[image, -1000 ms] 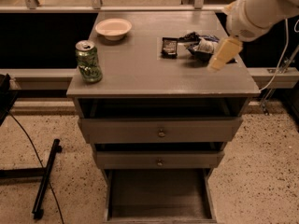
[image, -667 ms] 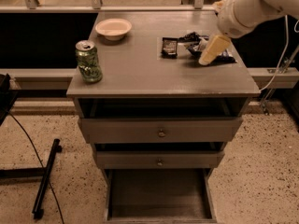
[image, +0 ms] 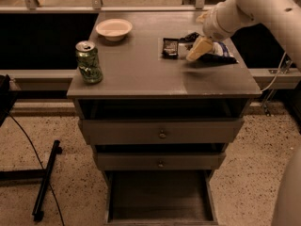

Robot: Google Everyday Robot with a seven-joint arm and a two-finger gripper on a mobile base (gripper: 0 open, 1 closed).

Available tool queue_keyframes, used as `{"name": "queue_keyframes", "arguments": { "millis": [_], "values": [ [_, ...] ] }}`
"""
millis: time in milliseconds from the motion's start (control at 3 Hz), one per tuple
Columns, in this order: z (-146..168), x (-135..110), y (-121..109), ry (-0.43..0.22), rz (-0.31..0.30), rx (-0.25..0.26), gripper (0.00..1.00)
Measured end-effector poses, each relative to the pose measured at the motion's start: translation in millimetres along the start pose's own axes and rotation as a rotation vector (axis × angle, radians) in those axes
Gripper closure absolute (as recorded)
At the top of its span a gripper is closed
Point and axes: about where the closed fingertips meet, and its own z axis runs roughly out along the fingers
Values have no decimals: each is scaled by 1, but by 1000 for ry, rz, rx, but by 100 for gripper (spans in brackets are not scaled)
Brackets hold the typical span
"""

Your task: Place blue chip bag into bottom drawer

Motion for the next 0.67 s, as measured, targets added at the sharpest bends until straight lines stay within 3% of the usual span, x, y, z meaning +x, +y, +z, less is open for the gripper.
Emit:
{"name": "queue_keyframes", "arguments": {
  "millis": [667],
  "values": [
    [18, 17, 27, 31, 31, -62, 65]
  ]
}}
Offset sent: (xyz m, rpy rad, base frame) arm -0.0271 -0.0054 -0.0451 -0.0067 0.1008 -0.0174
